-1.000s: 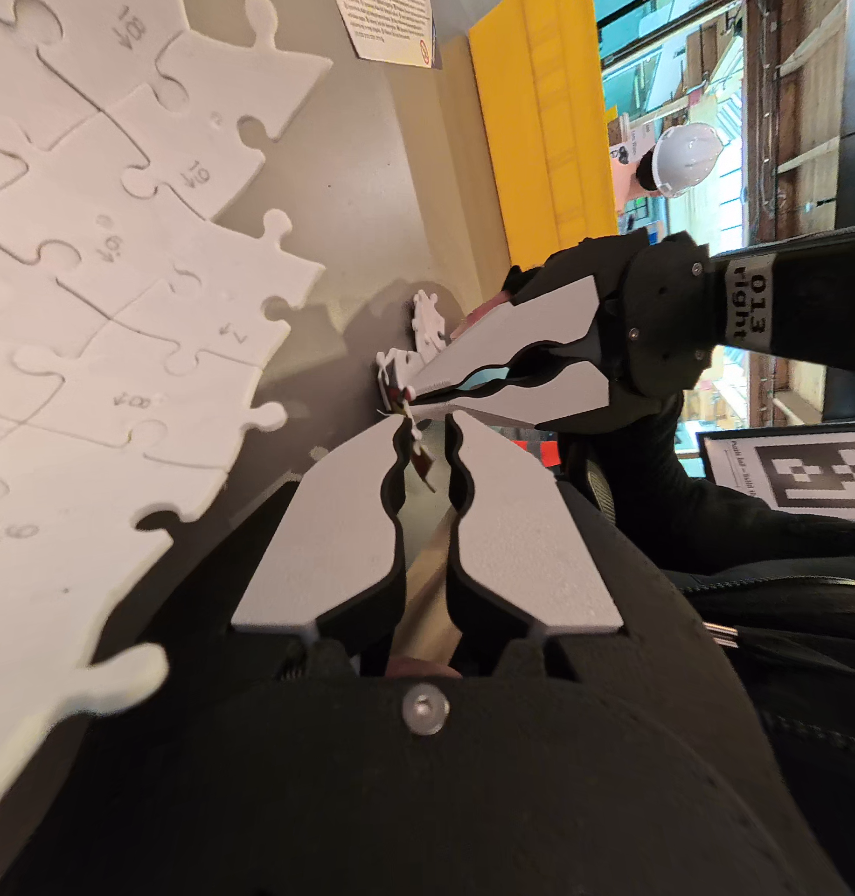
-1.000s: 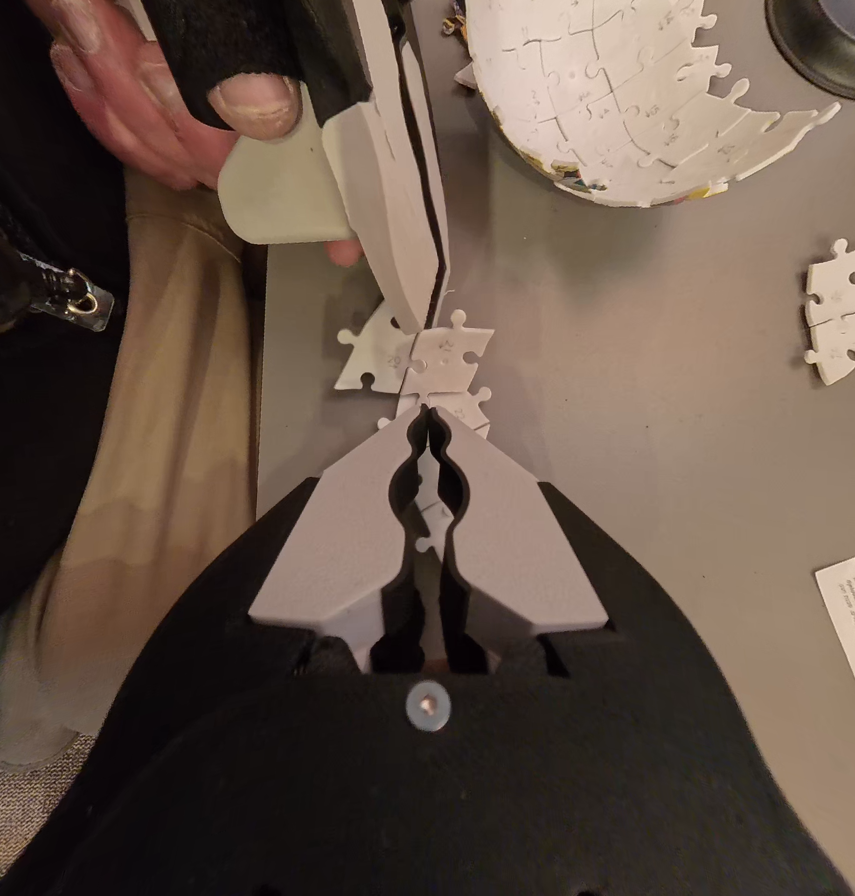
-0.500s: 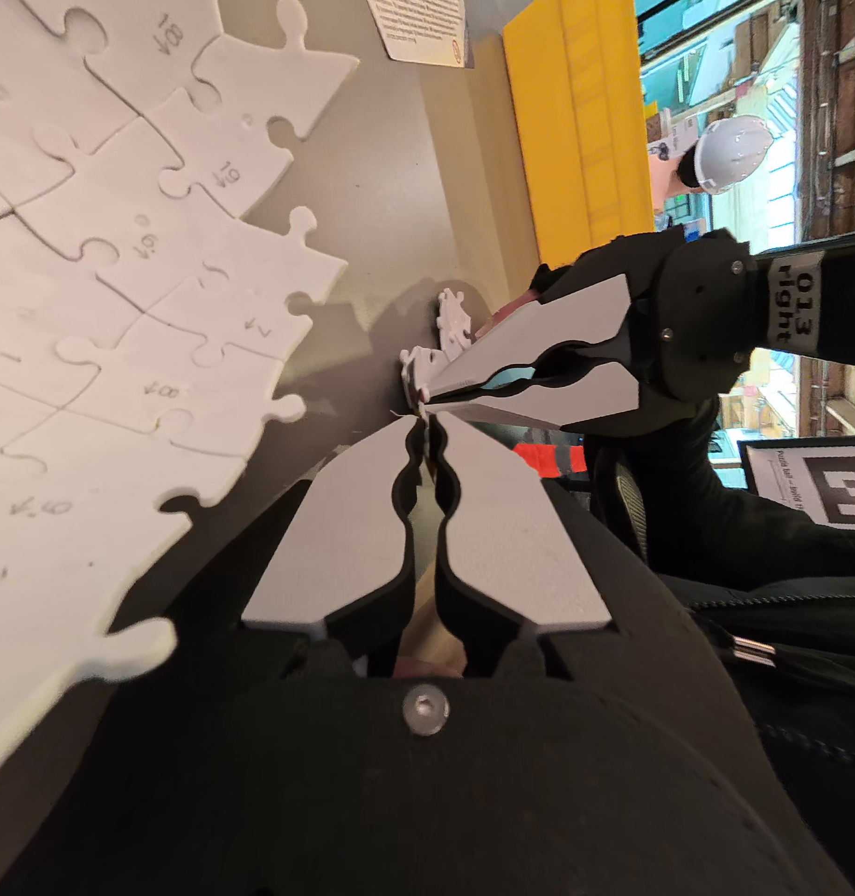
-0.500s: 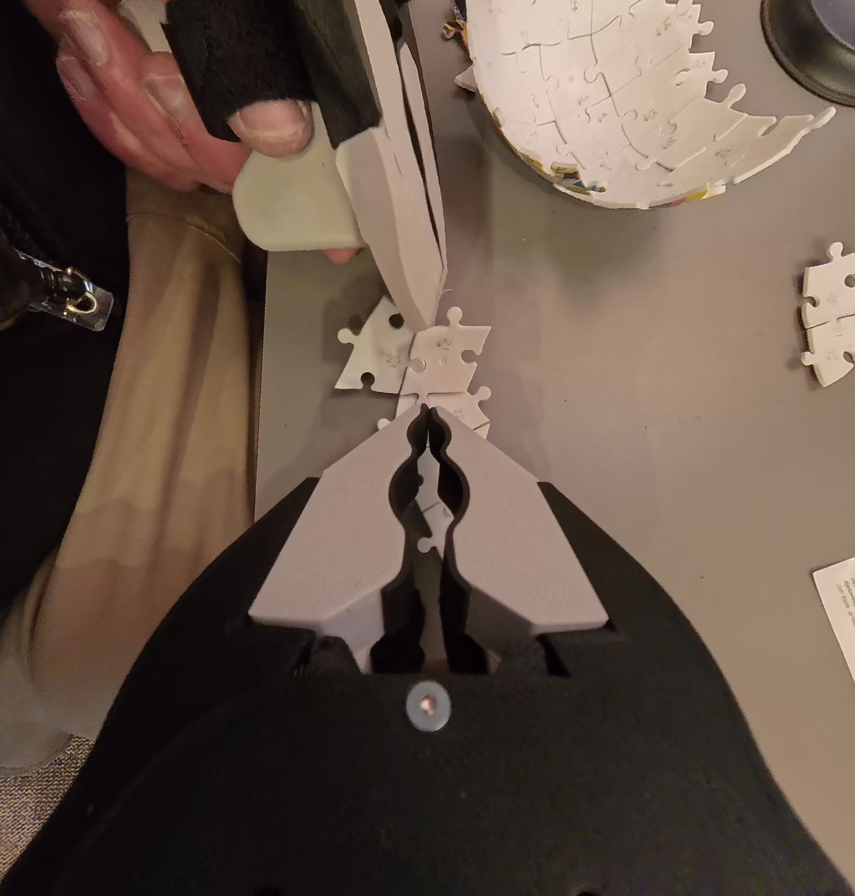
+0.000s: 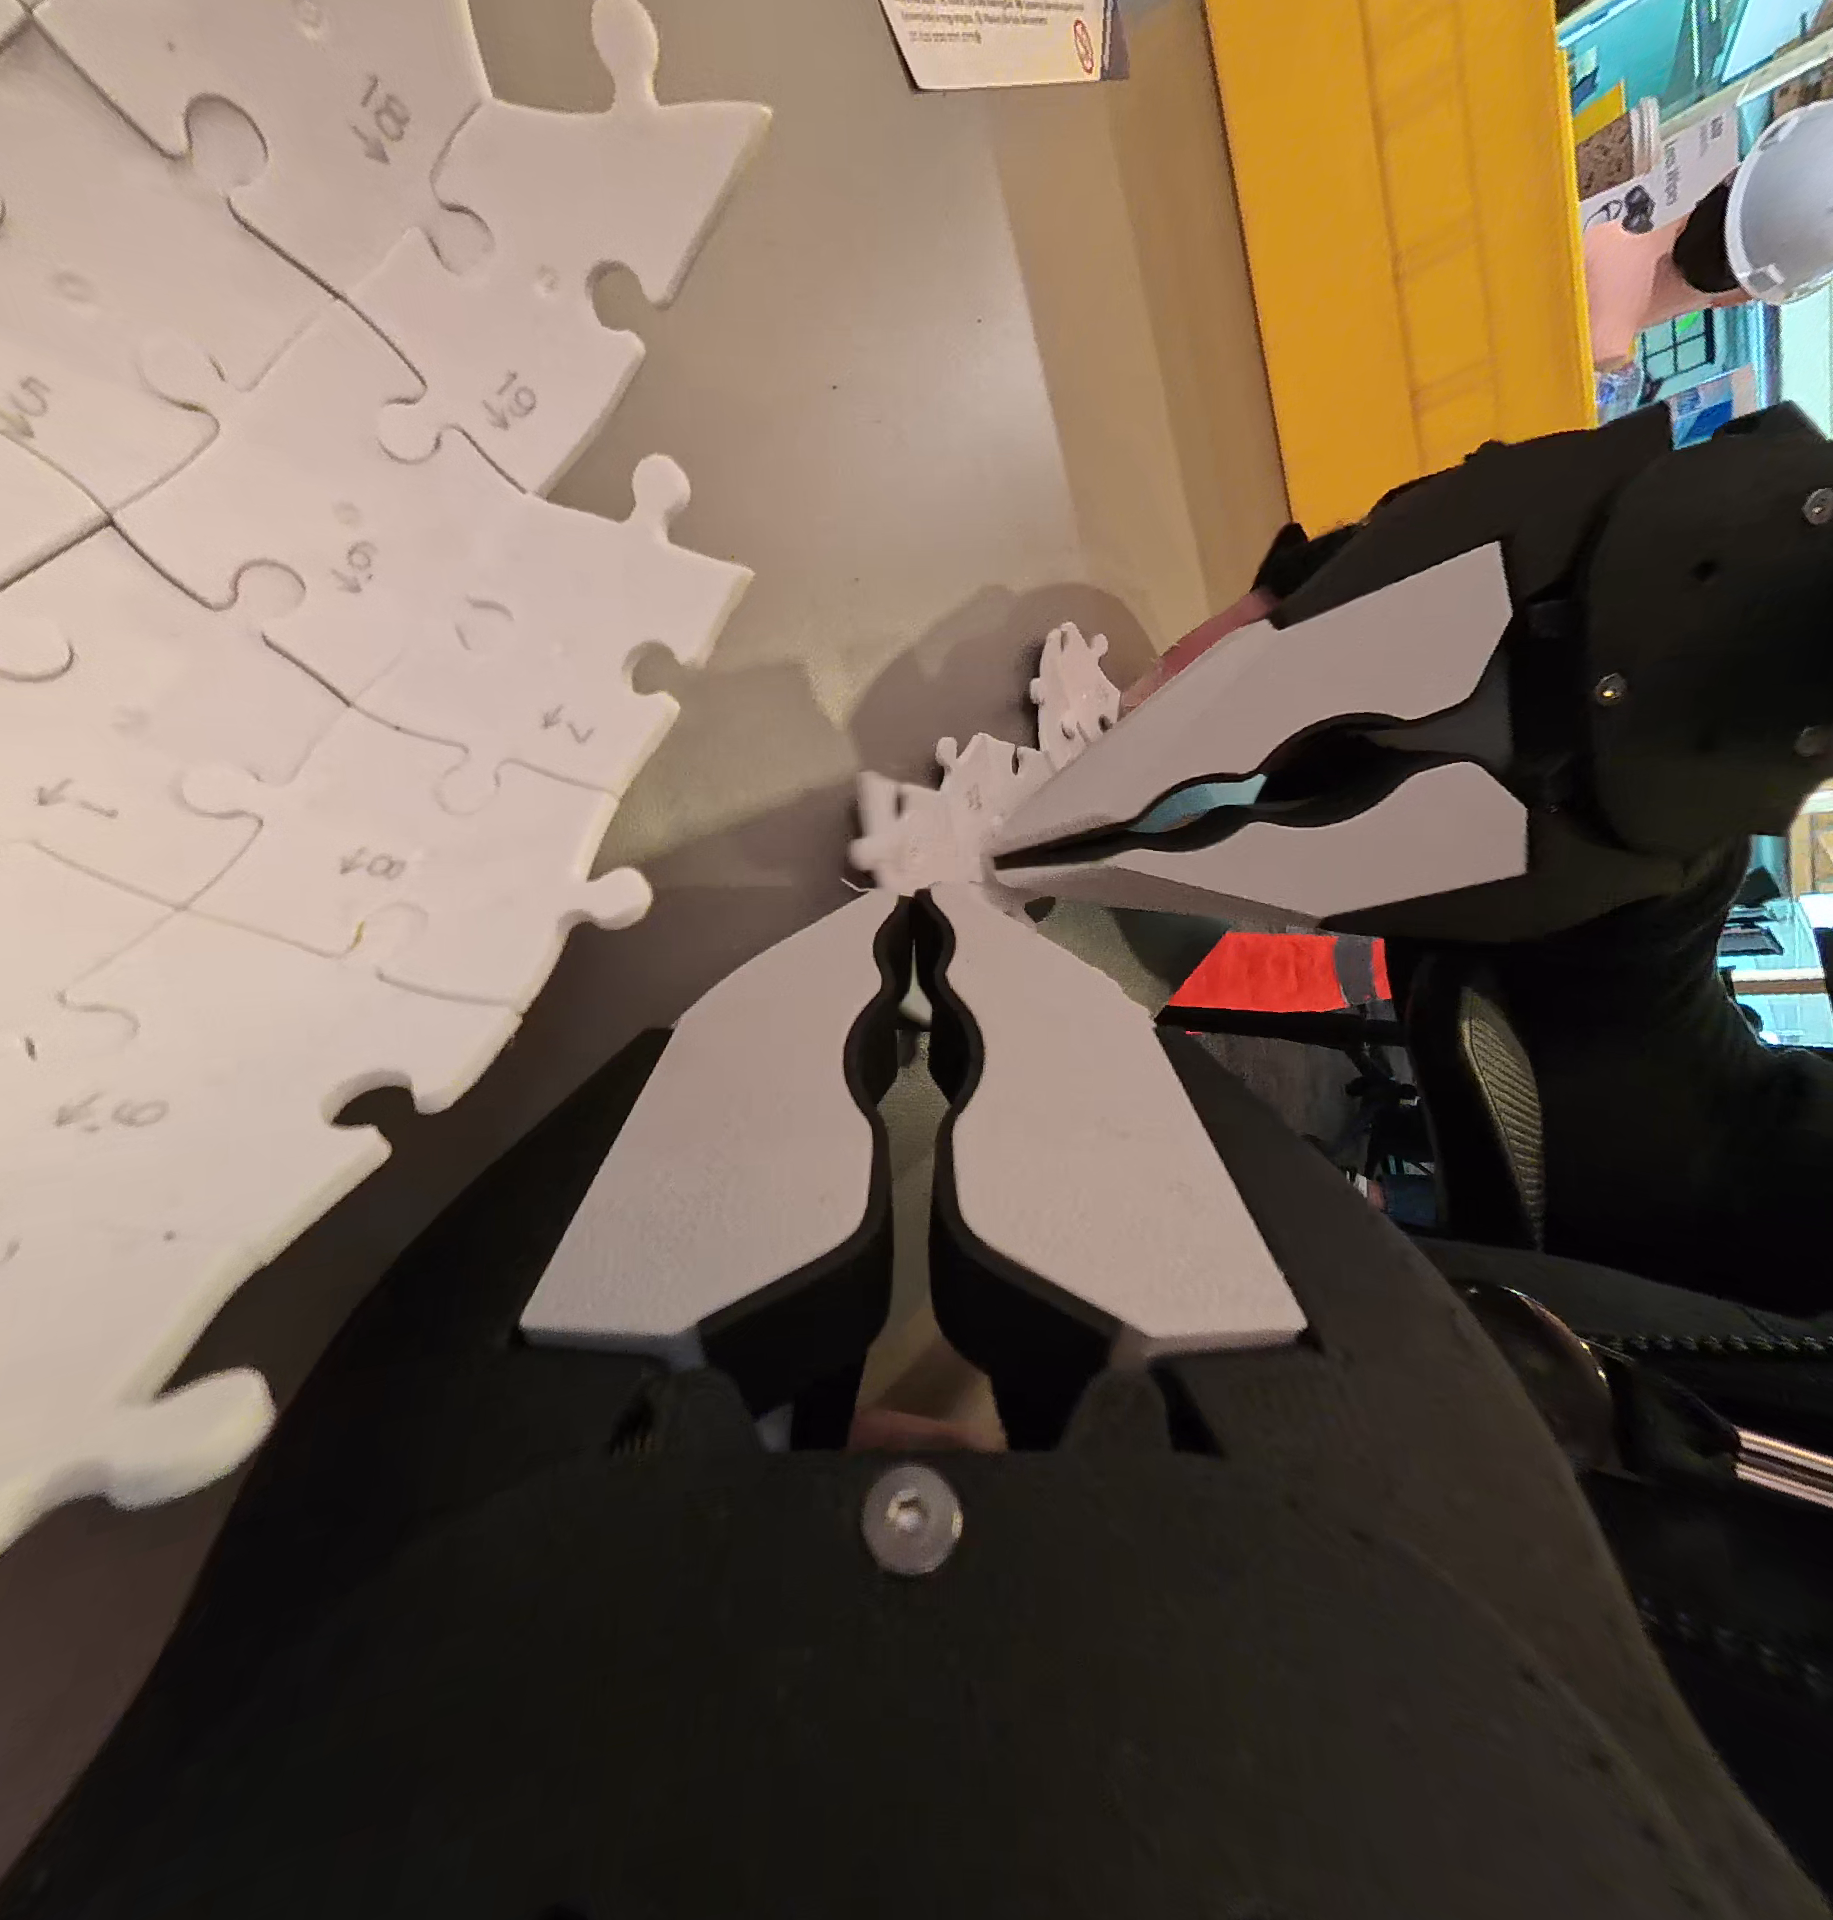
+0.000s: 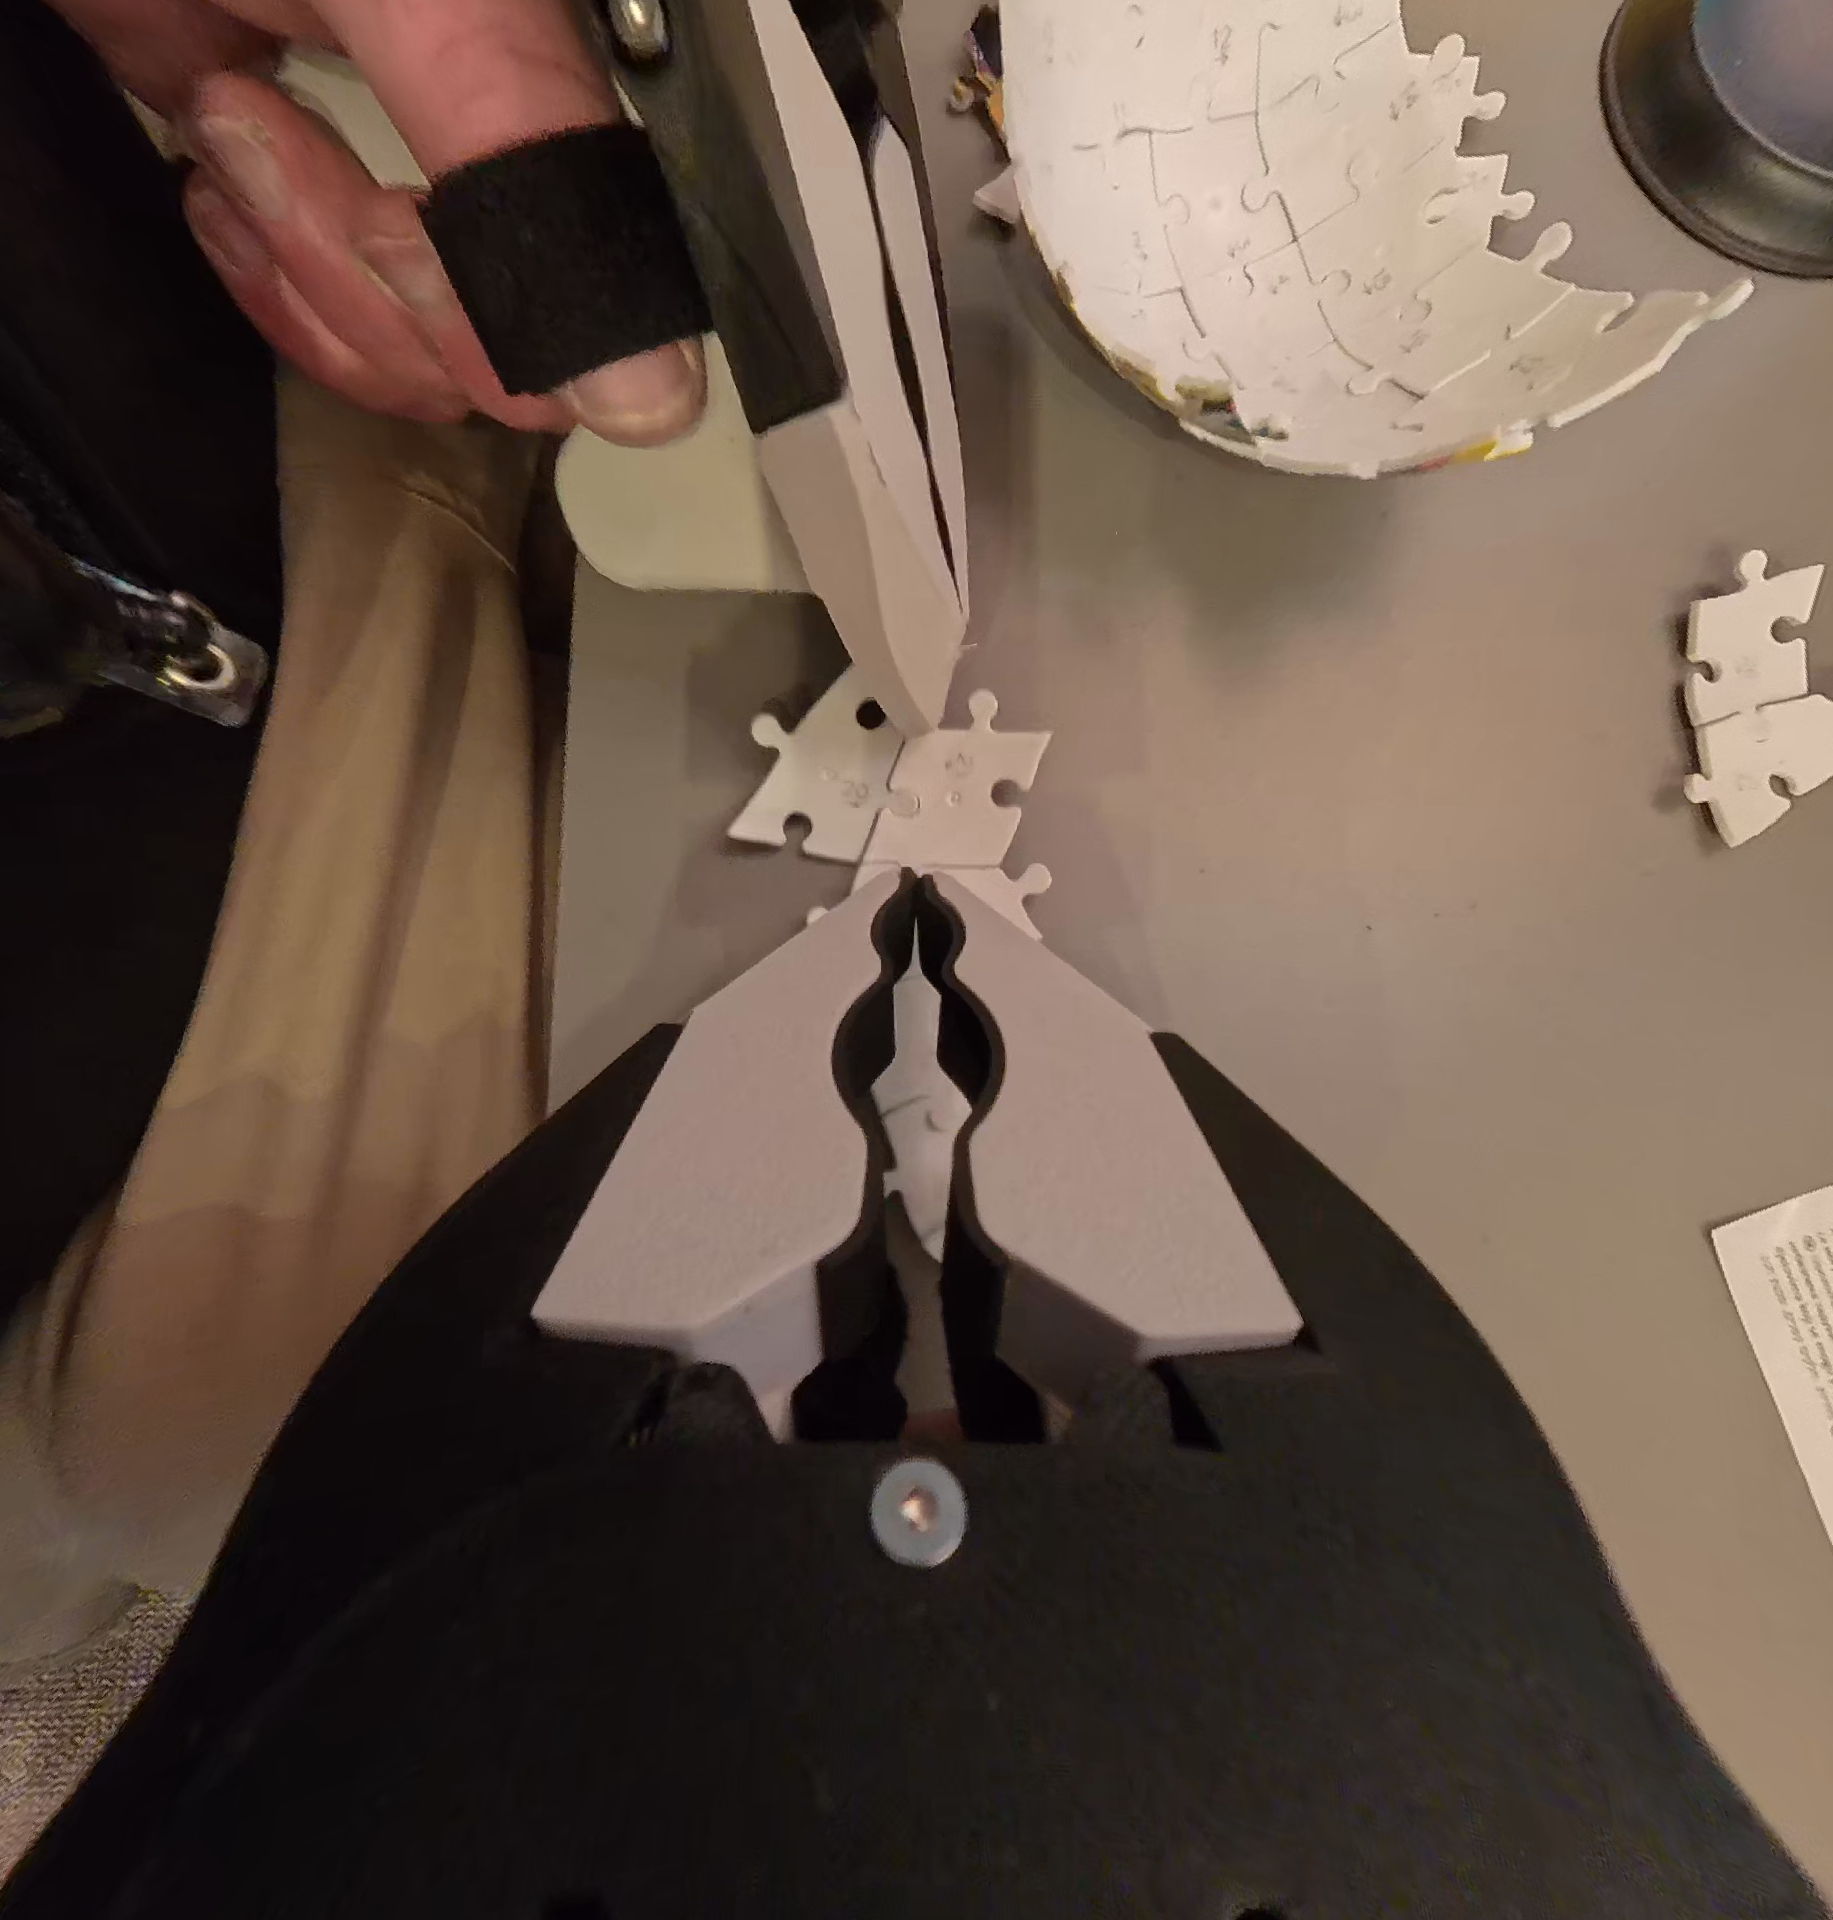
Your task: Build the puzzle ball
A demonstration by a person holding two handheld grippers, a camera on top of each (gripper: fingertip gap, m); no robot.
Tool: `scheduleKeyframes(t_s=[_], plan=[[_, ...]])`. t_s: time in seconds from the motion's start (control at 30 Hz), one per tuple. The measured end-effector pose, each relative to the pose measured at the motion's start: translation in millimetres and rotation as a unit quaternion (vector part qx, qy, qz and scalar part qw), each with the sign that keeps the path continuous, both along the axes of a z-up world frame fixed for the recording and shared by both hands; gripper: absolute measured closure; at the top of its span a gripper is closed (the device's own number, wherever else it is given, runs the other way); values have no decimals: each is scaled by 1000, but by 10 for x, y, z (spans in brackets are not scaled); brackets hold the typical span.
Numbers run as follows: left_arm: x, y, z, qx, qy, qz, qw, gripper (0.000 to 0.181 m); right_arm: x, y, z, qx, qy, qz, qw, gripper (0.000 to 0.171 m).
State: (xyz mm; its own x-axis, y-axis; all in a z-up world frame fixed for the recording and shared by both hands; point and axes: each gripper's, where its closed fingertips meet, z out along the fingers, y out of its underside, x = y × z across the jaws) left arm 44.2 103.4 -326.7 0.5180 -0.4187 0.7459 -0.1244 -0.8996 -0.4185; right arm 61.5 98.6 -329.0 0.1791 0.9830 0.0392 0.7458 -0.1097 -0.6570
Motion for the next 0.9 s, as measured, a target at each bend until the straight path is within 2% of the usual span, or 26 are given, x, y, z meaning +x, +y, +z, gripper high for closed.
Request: scheduleKeyframes(t_s=[0.37,0.47,0.63,0.9], plan=[[-24,24,18,25,19,-1,1000,181,-56,-48,-39,-6,-8,13,1000,171],[-71,24,-23,50,62,-17,997,171,-53,-49,-41,-12,-7,14,1000,171],[-17,-42,-6,49,68,-54,995,165,-50,-51,-42,-4,-6,20,1000,171],[30,-41,-17,30,64,-69,995,169,-51,-53,-42,7,7,27,1000,171]])
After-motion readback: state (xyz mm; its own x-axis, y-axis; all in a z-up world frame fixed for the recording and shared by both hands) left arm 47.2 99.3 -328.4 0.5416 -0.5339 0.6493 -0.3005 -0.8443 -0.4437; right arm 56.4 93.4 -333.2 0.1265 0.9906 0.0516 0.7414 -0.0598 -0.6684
